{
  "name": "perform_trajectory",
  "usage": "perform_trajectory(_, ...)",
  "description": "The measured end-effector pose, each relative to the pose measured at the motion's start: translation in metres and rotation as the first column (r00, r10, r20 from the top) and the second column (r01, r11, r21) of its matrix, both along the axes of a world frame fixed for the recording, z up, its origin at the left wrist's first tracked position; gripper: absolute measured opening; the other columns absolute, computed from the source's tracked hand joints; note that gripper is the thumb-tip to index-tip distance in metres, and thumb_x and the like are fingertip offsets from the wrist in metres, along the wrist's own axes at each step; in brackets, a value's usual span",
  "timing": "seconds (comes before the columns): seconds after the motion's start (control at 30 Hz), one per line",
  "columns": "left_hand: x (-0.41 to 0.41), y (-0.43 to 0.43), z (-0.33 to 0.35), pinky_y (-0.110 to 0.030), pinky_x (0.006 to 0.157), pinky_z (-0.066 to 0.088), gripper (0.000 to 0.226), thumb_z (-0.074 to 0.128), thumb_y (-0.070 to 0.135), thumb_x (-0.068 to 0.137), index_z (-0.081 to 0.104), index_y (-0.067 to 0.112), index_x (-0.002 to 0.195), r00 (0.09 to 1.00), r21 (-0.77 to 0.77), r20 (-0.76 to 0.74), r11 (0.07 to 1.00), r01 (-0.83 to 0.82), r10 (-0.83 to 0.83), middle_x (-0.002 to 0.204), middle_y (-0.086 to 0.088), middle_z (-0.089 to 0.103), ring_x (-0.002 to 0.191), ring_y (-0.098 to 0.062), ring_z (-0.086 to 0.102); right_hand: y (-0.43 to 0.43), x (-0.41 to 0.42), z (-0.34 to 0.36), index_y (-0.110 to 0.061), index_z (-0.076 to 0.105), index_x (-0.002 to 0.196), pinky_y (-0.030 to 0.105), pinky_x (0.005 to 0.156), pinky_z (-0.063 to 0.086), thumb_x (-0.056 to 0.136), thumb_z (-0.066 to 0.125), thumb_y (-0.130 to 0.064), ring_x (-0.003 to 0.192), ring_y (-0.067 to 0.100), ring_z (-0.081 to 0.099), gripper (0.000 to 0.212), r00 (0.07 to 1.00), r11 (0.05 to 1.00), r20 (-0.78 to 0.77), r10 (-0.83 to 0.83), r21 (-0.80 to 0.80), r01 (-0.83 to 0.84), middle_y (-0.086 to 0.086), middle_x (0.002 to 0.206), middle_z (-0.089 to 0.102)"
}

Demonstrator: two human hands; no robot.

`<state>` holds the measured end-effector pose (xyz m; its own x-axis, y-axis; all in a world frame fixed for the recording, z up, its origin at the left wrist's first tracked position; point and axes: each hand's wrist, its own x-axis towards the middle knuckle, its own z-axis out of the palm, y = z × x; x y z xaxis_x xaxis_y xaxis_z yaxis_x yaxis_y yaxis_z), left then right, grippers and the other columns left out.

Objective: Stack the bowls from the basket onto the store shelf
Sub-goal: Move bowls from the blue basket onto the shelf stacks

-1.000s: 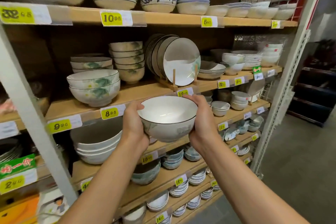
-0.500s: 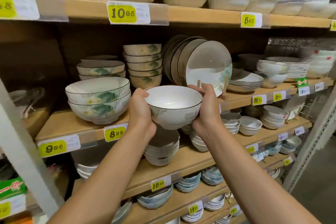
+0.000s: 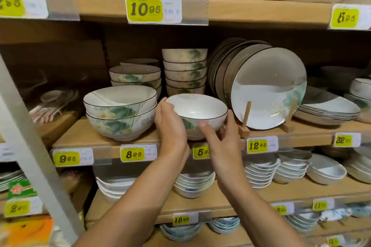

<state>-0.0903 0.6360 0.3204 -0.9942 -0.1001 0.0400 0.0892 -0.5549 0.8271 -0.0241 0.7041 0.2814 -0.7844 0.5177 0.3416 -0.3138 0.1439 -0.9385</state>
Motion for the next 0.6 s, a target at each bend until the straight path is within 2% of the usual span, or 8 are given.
perform_trajectory(0.07, -0.003, 0.004, -0.004, -0.021, 0.067, 0.044, 0.043, 0.039, 0.018, 0.089, 0.054, 0.022, 0.129, 1.0, -0.003, -0.006, 1.0, -0.01, 0.01, 0.112, 0.004, 0.059, 0.098, -0.007, 0.056, 0.006, -0.008, -0.001, -0.032, 0.016, 0.153, 0.009, 0.098, 0.039, 0.068, 0.072, -0.057, 0.137, 0.005, 0.034, 0.104, 0.999, 0.999, 0.011, 0.036, 0.014, -0.037, -0.009, 0.155, 0.029)
perform_trajectory(0.13, -0.003, 0.006, -0.009, -0.017, 0.067, 0.044, 0.048, 0.04, 0.019, 0.09, 0.048, 0.022, 0.137, 1.0, -0.022, -0.018, 0.999, -0.025, 0.025, 0.122, 0.002, 0.056, 0.101, -0.004, 0.055, 0.015, -0.015, -0.003, -0.029, 0.016, 0.153, 0.027, 0.109, 0.039, 0.074, 0.074, -0.049, 0.138, 0.008, 0.036, 0.1, 0.997, 0.997, 0.008, 0.075, -0.009, -0.075, -0.007, 0.155, 0.031)
perform_trajectory(0.2, -0.001, 0.009, -0.011, -0.017, 0.07, 0.043, 0.048, 0.04, 0.02, 0.091, 0.045, 0.022, 0.139, 0.998, -0.045, -0.04, 0.998, -0.046, 0.044, 0.129, 0.001, 0.053, 0.105, -0.006, 0.054, 0.021, -0.021, -0.004, -0.032, 0.014, 0.153, 0.033, 0.112, 0.037, 0.073, 0.075, -0.049, 0.137, 0.007, 0.037, 0.102, 0.994, 0.994, 0.012, 0.108, -0.035, -0.107, -0.008, 0.154, 0.033)
perform_trajectory(0.3, -0.001, 0.008, -0.017, -0.025, 0.078, 0.048, 0.036, 0.042, 0.026, 0.086, 0.057, 0.027, 0.119, 0.996, -0.06, -0.093, 0.998, -0.024, 0.018, 0.119, -0.002, 0.06, 0.106, -0.013, 0.058, 0.024, -0.026, -0.004, -0.037, 0.016, 0.152, 0.026, 0.107, 0.04, 0.059, 0.07, -0.062, 0.132, 0.003, 0.04, 0.11, 0.992, 0.991, 0.026, 0.123, -0.057, -0.122, -0.013, 0.15, 0.036)
perform_trajectory(0.4, 0.004, 0.001, -0.024, -0.037, 0.098, 0.049, 0.045, 0.037, 0.027, 0.09, 0.052, 0.018, 0.132, 0.989, -0.106, -0.139, 0.993, 0.045, -0.06, 0.129, -0.007, 0.06, 0.12, -0.019, 0.057, 0.03, -0.03, -0.003, -0.036, 0.021, 0.151, 0.022, 0.101, 0.042, 0.056, 0.061, -0.063, 0.128, 0.003, 0.042, 0.106, 0.991, 0.991, 0.043, 0.128, -0.049, -0.126, -0.013, 0.148, 0.039)
perform_trajectory(0.5, 0.007, -0.007, -0.037, -0.021, 0.088, 0.05, 0.047, 0.034, 0.021, 0.096, 0.043, 0.025, 0.143, 0.98, -0.146, -0.171, 0.986, 0.075, -0.1, 0.138, 0.003, 0.055, 0.122, -0.006, 0.054, 0.037, -0.031, -0.001, -0.035, 0.021, 0.151, 0.04, 0.11, 0.041, 0.056, 0.059, -0.059, 0.132, 0.012, 0.042, 0.105, 0.984, 0.985, 0.068, 0.166, -0.06, -0.162, -0.008, 0.149, 0.04)
perform_trajectory(0.57, 0.007, -0.013, -0.042, -0.013, 0.087, 0.048, 0.053, 0.035, 0.014, 0.096, 0.036, 0.029, 0.147, 0.975, -0.183, -0.174, 0.977, 0.106, -0.138, 0.142, 0.011, 0.051, 0.124, 0.0, 0.051, 0.04, -0.03, -0.001, -0.035, 0.021, 0.151, 0.038, 0.109, 0.041, 0.058, 0.061, -0.054, 0.132, 0.011, 0.043, 0.103, 0.981, 0.981, 0.071, 0.18, -0.087, -0.174, -0.008, 0.149, 0.04)
perform_trajectory(0.6, 0.008, -0.016, -0.043, -0.013, 0.088, 0.046, 0.056, 0.037, 0.011, 0.095, 0.036, 0.03, 0.147, 0.97, -0.221, -0.186, 0.969, 0.113, -0.156, 0.142, 0.014, 0.05, 0.125, 0.001, 0.05, 0.041, -0.03, -0.002, -0.034, 0.021, 0.151, 0.03, 0.105, 0.044, 0.064, 0.063, -0.05, 0.129, 0.007, 0.044, 0.098, 0.982, 0.979, 0.06, 0.182, -0.103, -0.175, -0.008, 0.15, 0.041)
